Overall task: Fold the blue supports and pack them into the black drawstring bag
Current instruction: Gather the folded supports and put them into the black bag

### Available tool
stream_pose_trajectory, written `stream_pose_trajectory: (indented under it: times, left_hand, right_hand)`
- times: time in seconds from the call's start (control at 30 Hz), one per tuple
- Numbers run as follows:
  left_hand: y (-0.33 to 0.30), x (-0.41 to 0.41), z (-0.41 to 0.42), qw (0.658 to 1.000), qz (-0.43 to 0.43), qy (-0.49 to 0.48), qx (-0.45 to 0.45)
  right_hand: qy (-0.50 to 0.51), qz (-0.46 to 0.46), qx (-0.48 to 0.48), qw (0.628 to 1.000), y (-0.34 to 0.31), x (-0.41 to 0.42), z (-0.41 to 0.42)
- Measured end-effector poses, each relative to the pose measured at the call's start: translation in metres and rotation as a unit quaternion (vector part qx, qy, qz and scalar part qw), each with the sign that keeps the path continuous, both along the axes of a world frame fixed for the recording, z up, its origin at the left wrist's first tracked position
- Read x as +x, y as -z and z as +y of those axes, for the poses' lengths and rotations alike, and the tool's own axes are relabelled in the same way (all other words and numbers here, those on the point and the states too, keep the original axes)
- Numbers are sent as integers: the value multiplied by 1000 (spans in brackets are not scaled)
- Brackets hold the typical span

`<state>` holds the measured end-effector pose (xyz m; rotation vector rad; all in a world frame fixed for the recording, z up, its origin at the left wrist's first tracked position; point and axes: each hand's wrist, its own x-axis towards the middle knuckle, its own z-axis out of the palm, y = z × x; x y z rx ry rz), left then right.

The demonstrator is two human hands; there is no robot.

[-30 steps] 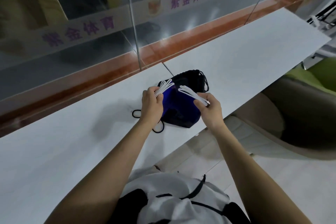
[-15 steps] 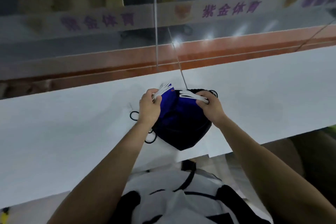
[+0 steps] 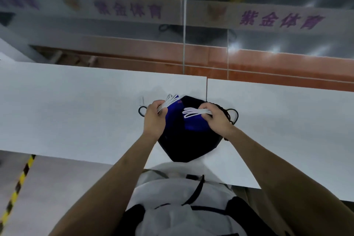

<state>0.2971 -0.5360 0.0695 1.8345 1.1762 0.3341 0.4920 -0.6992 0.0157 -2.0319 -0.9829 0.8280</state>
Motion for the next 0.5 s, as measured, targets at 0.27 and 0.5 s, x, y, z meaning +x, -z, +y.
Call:
stream_pose_trajectory:
  times: [0.27, 0.5]
  left_hand:
    - [10, 2, -10, 999, 32, -9, -31]
    - [19, -1, -7, 998, 48, 12, -34]
  right_hand:
    - [-44, -24, -113, 992, 22, 8, -7]
    - [-98, -198, -189, 957, 39, 5, 5]
